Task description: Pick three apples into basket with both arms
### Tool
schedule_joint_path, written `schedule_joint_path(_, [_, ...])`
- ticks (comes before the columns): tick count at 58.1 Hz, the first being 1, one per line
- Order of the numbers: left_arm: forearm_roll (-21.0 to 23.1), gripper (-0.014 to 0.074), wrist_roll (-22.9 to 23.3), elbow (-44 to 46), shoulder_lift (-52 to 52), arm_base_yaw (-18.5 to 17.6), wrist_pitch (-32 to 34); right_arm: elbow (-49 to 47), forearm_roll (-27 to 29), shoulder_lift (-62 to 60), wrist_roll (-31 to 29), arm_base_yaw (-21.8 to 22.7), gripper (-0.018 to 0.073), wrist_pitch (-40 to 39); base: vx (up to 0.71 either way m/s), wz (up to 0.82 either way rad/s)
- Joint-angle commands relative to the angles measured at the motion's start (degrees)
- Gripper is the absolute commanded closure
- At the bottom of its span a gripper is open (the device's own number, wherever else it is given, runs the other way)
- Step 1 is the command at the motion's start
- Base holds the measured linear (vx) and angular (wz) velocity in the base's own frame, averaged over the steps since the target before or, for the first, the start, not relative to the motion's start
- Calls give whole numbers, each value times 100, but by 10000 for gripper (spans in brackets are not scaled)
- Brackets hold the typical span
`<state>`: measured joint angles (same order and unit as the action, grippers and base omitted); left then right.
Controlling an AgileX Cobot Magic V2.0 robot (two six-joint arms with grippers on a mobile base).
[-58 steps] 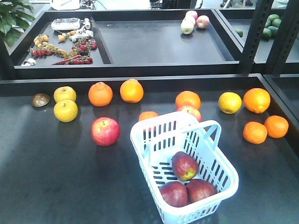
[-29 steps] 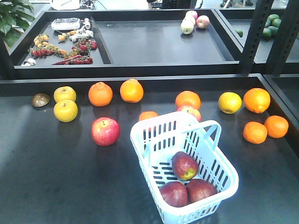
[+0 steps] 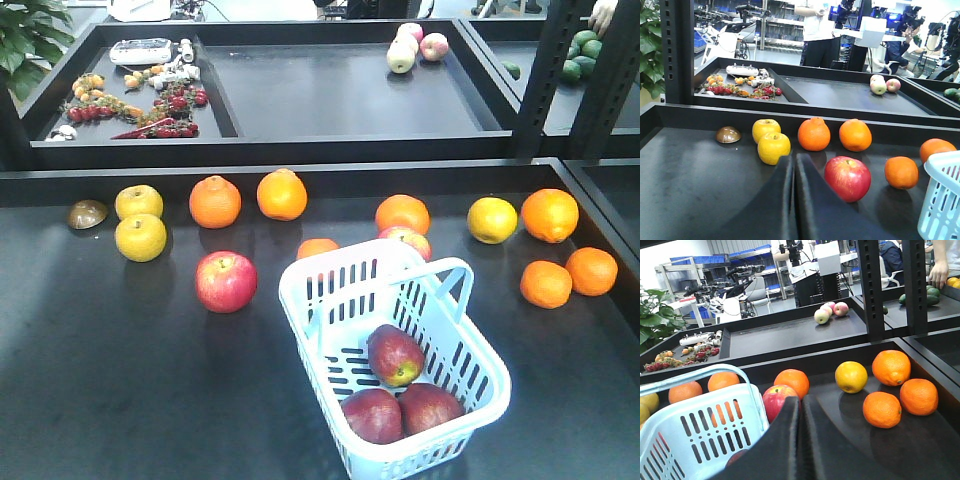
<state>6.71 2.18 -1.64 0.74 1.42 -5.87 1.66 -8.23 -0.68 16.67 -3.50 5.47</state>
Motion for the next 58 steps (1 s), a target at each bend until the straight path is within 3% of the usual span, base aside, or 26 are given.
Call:
schedule_joint_path(1, [-3, 603, 30, 144, 75, 5, 430, 71, -73, -62, -42, 34, 551, -454, 0, 0])
schedule_joint_path(58, [-3, 603, 30, 144, 75, 5, 430, 71, -73, -62, -42, 34, 551, -454, 0, 0])
